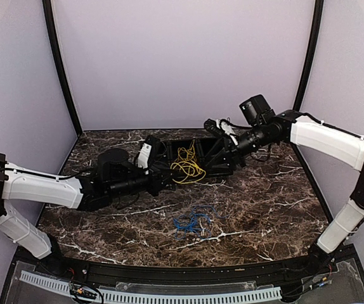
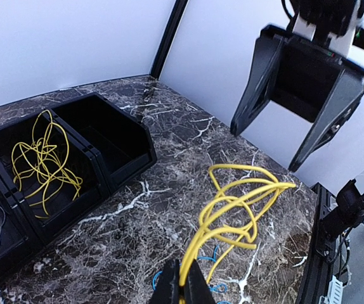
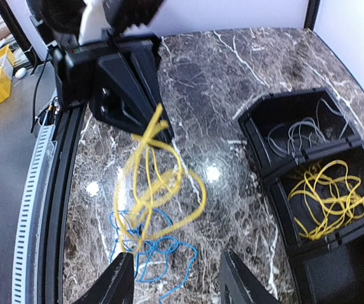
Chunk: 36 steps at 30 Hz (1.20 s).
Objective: Untangle the cables
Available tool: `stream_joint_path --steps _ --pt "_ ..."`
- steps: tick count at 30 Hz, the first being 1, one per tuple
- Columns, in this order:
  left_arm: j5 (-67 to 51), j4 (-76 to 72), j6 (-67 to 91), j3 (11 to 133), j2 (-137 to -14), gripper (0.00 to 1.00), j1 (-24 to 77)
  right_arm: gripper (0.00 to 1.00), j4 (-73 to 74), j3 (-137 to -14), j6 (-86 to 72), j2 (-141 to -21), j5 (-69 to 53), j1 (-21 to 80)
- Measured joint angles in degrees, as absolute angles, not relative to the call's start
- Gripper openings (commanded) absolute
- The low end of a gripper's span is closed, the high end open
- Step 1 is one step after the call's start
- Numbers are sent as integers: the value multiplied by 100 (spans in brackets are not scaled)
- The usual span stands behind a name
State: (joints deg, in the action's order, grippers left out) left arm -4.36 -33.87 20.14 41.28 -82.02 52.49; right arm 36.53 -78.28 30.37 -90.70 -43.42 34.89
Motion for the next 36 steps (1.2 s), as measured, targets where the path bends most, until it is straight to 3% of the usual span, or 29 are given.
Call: stream_joint_path --steps 10,21,27,29,30,32,36 --pt "-582 -2906 1780 4423 -8453 0 5249 51 3885 -8567 2993 -9612 -4340 4047" --pt "-711 -2630 1531 4681 -8562 0 5249 38 4047 -8938 2685 -10149 -4018 4202" --pt "-733 -2453 1402 4744 -8637 0 5251 4 4053 -8984 2517 -10149 -3972 4202" --pt "-733 -2399 1372 4790 -8670 5 5251 0 4056 -8989 2471 -10149 -3953 4202" --pt "-727 -2383 1363 4797 -8674 18 5251 0 4058 -8989 2486 -10149 -3940 4202" --pt "-670 -2368 1315 4797 -8678 31 5251 0 4051 -8989 2453 -10149 -3913 4202" --pt "-469 -2429 1437 4781 -8737 35 5251 0 3907 -8886 2338 -10057 -3924 4200"
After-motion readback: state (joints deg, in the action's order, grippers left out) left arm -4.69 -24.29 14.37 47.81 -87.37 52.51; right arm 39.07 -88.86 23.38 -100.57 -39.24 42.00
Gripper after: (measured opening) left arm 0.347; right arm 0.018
